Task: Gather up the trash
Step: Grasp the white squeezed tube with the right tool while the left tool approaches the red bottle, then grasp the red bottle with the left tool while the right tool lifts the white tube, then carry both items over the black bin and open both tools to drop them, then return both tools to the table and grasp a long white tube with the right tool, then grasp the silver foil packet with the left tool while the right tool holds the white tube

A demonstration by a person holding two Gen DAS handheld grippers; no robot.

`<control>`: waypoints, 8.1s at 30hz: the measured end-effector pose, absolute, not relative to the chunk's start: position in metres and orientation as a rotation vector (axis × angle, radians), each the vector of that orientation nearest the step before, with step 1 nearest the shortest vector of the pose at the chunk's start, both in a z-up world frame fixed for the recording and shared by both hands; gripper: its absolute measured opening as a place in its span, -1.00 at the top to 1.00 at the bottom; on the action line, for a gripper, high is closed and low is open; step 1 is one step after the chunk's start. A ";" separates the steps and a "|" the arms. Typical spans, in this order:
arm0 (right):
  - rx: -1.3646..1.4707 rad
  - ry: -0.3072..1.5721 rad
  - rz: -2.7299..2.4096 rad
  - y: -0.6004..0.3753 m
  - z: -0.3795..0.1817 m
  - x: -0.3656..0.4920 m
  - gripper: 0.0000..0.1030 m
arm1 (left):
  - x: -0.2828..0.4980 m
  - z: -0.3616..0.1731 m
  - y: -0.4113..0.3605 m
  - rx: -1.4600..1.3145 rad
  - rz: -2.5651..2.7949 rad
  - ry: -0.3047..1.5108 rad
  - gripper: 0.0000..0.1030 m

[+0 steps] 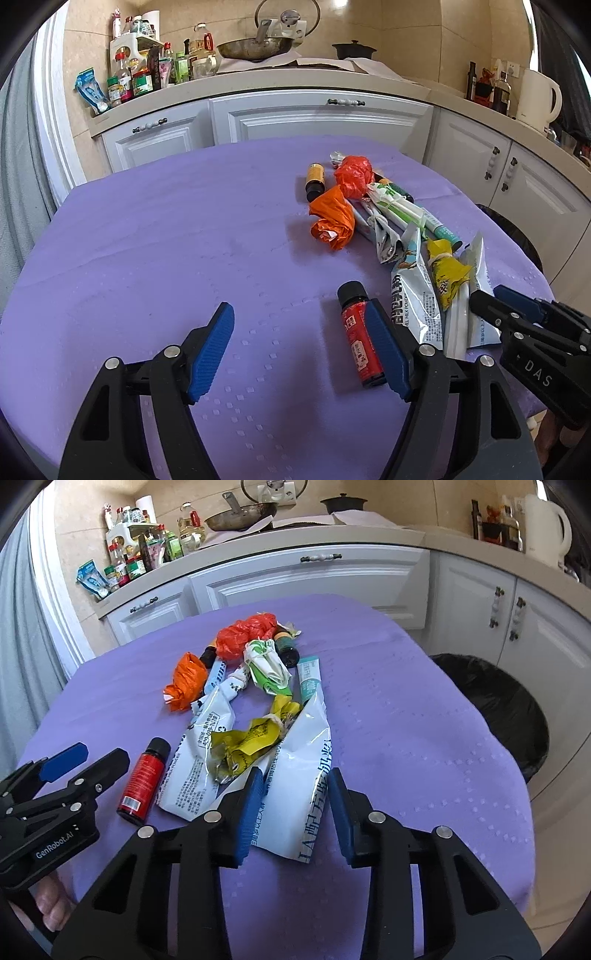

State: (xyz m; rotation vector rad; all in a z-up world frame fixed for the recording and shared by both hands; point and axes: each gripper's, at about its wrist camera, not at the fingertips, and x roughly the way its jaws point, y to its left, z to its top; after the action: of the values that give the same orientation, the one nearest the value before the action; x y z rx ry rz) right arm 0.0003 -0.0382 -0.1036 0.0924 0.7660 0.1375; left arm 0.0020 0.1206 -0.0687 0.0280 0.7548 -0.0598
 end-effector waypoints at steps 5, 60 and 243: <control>0.116 0.770 0.141 -0.041 -0.104 -0.001 0.09 | 0.000 -0.069 0.118 0.027 -0.050 0.757 -0.42; 0.039 0.615 -0.004 -0.091 -0.078 -0.014 0.60 | 0.010 -0.045 0.078 0.010 -0.187 0.656 0.52; 0.041 0.667 -0.006 -0.091 -0.106 -0.015 0.78 | 0.002 -0.062 0.076 0.034 -0.232 0.694 0.47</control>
State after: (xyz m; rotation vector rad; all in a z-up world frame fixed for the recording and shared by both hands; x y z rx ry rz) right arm -0.0151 -0.0912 -0.1057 0.0415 0.6672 -0.0056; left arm 0.0024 0.0758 -0.0620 0.0344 0.6941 -0.2324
